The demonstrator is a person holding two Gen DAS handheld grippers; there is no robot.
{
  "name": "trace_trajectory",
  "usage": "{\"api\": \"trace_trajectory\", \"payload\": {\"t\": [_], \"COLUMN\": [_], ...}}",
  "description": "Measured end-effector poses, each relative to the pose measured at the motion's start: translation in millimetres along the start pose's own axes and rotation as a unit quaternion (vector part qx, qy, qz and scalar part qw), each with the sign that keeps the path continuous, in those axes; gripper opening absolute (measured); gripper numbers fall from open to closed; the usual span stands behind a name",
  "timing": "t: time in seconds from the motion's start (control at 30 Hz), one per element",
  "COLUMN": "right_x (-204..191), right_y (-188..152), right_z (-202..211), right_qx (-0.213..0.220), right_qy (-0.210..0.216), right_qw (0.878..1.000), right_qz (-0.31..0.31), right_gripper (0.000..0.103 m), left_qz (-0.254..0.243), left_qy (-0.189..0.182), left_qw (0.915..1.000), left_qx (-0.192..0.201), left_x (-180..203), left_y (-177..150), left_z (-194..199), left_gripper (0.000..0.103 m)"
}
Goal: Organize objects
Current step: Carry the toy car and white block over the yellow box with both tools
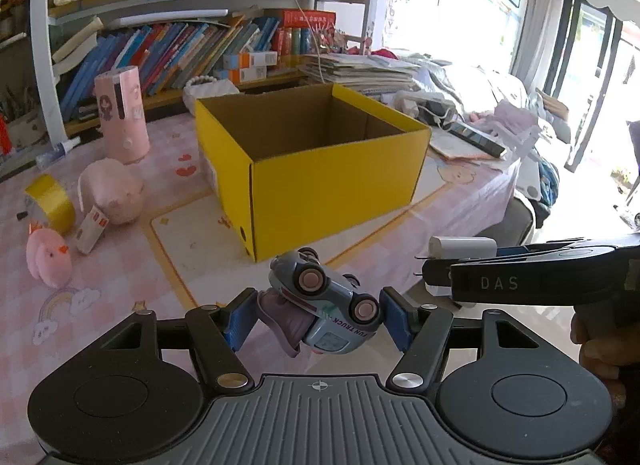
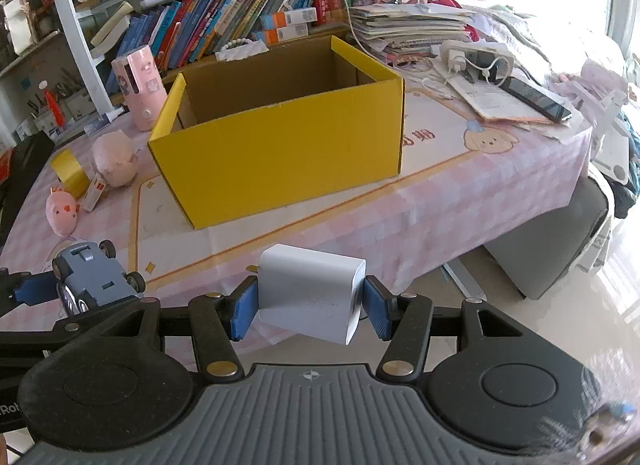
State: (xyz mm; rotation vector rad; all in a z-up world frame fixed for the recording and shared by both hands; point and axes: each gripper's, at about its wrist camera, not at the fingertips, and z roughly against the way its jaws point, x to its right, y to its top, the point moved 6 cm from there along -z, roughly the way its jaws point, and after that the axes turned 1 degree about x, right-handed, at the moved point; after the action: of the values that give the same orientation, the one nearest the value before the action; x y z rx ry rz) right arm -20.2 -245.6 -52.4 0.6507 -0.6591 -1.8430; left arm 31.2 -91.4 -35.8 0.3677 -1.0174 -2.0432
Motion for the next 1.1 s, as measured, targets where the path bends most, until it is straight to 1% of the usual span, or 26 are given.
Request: {"api": "trace_trajectory", "payload": {"t": [0.2,0.33,0.5,0.6,0.73,0.87,0.97,1.1], "right_x": [4,6,14,19,26,31,31,26], "right_y": [19,38,68,93,126,156,172,183], "right_z": [-12,-17,-24,-28,-34,-48,-63,-86], "right_qx": [0.005,0.019,0.05,0.074,0.1,0.113,0.111,0.096], "right_qy": [0.001,0.0,0.004,0.01,0.015,0.026,0.038,0.058], "right_qw": [1.0,1.0,0.999,0.997,0.994,0.992,0.991,0.991], "right_qz": [0.006,0.014,0.02,0.02,0.03,0.045,0.057,0.074], "right_gripper": [0.053,0.053,0.053,0.053,0.053,0.053,0.053,0.053], "left_qz": [-0.003,-0.007,-0.013,-0.01,-0.008,-0.009,-0.012,-0.012], "left_qy": [0.006,0.008,0.019,0.029,0.043,0.057,0.067,0.079], "left_qw": [0.9999,0.9995,0.9976,0.9953,0.9935,0.993,0.9937,0.995], "left_qx": [0.013,0.029,0.066,0.092,0.105,0.104,0.089,0.061], "left_x": [-2,-1,1,-1,-3,-1,0,0], "left_y": [18,34,64,84,106,119,122,122], "left_z": [-12,-20,-28,-34,-49,-67,-84,-108], "left_gripper": [0.066,0.066,0.066,0.066,0.066,0.066,0.066,0.066]}}
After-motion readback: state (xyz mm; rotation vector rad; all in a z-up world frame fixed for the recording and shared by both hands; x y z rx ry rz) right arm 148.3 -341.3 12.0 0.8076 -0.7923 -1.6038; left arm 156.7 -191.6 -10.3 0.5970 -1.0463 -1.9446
